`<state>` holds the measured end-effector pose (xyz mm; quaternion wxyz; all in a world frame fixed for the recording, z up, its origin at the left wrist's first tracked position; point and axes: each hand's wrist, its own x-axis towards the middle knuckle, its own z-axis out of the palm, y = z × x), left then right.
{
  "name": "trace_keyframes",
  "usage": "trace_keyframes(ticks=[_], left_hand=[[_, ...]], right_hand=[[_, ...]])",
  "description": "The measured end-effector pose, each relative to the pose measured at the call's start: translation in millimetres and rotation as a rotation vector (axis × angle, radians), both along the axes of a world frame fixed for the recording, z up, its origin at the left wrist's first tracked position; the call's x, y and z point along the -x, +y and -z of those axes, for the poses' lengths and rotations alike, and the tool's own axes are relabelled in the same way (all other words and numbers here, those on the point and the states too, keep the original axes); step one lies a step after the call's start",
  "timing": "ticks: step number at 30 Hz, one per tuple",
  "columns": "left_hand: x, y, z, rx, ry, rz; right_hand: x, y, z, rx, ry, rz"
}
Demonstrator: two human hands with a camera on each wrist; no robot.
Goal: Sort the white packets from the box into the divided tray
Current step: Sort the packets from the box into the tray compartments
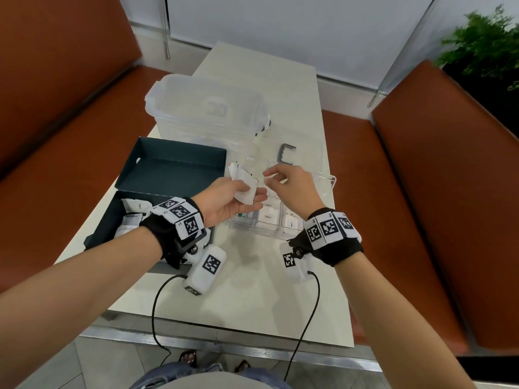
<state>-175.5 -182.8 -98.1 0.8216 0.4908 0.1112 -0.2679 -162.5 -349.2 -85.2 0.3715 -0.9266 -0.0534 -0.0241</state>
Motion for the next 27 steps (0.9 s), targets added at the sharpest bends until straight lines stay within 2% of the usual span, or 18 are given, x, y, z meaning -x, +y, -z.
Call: trace_keyframes(ticks=[4, 9, 14, 18, 22, 27], left_hand=[[2, -2, 1, 0.018, -0.080, 0.028], [2, -2, 5, -0.076, -0.185, 0.013], [-2, -3, 5, -0.090, -0.109, -0.022], [-3, 3, 6, -0.113, -0.131, -0.007], [-4, 7, 10, -0.160, -0.145, -0.021], [-3, 7, 11, -0.164, -0.144, -0.031]], right_hand=[[4, 5, -1, -0.138, 0.097, -0.002], [8, 4, -2, -0.280, 0.102, 0.038], [2, -7, -9, -0.410, 0.141, 0.098], [-6, -19, -6, -0.487, 0.172, 0.151], [-13, -28, 10, -0.426, 0.186, 0.228], [-16, -27, 40, -0.157, 0.203, 0.238]])
